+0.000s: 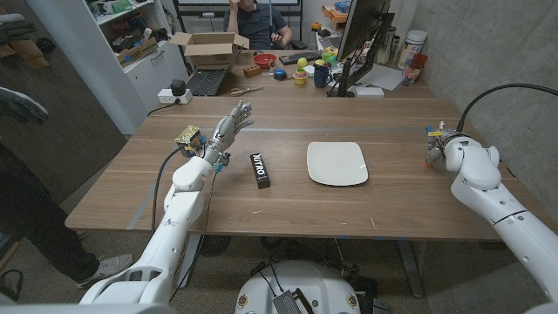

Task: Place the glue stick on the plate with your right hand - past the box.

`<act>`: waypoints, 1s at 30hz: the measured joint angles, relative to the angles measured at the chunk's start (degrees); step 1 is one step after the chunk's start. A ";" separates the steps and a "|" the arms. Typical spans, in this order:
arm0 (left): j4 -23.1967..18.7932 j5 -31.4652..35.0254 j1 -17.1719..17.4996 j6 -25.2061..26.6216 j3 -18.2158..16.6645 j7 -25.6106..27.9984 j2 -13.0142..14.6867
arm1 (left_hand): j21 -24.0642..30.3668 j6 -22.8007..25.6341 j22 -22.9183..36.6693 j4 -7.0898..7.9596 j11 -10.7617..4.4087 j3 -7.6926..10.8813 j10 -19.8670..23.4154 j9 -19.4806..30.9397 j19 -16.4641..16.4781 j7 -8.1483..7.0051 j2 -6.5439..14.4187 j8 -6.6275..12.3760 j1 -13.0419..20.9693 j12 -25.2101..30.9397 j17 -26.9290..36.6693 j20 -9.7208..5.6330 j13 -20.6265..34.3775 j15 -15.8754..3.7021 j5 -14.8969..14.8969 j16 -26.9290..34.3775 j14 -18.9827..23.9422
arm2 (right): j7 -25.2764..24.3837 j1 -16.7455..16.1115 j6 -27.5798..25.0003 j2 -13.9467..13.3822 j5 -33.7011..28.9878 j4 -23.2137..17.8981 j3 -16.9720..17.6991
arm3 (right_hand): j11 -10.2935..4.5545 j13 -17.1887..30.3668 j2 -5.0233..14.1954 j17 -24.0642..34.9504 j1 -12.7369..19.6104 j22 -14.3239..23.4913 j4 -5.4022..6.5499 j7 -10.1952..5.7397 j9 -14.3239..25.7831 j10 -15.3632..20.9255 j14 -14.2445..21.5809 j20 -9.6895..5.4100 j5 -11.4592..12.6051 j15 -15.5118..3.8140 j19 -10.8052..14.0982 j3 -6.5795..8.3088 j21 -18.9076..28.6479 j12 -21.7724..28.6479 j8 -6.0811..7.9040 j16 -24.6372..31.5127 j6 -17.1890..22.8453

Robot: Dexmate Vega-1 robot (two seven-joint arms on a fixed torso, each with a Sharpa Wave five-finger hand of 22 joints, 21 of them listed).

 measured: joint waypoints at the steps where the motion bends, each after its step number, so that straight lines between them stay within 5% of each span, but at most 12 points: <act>1: 0.00 0.00 0.00 0.00 0.00 0.00 0.00 | 0.00 0.00 0.00 0.06 0.00 -0.06 0.00 0.00 0.00 0.00 0.00 0.00 0.00 0.00 0.00 0.00 0.00 -0.20 0.00 0.00 -0.20 | 0.00 -0.13 0.00 0.01 0.00 -0.07 0.13 | 0.02 -0.02 0.14 -0.08 -0.14 -0.05 0.21 -0.08 -0.18 0.60 0.30 0.00 0.00 0.30 0.00 -0.21 0.13 0.11 0.00 0.00 0.70; 14: -0.06 -0.23 0.37 0.07 -0.03 0.03 0.04 | 0.00 0.00 0.00 -0.11 0.00 -0.24 0.00 0.00 0.21 0.00 0.00 0.00 -0.60 0.00 0.00 -0.20 0.00 -0.10 0.22 0.00 -0.48 | -4.99 -1.40 2.44 0.11 1.50 -1.25 1.63 | 0.07 -0.96 0.28 -0.41 -0.28 -0.59 0.52 1.16 -1.33 2.43 1.01 -0.01 -0.44 0.99 0.06 -0.52 1.10 0.11 -0.01 0.66 3.54; 30: -0.06 -0.44 0.55 0.06 -0.12 -0.11 0.04 | 0.00 -0.31 0.00 -0.26 0.23 -0.38 -0.37 0.00 -0.11 0.31 0.00 0.00 -0.60 0.00 0.00 -0.52 0.00 -0.10 0.22 0.01 -0.47 | -5.20 -1.87 3.32 0.12 0.89 -4.25 2.72 | 0.45 -0.80 0.28 -0.62 -0.28 -0.99 0.43 1.14 -1.70 2.82 1.23 -0.09 -0.49 1.18 0.41 -0.76 1.10 0.10 -0.67 0.92 4.13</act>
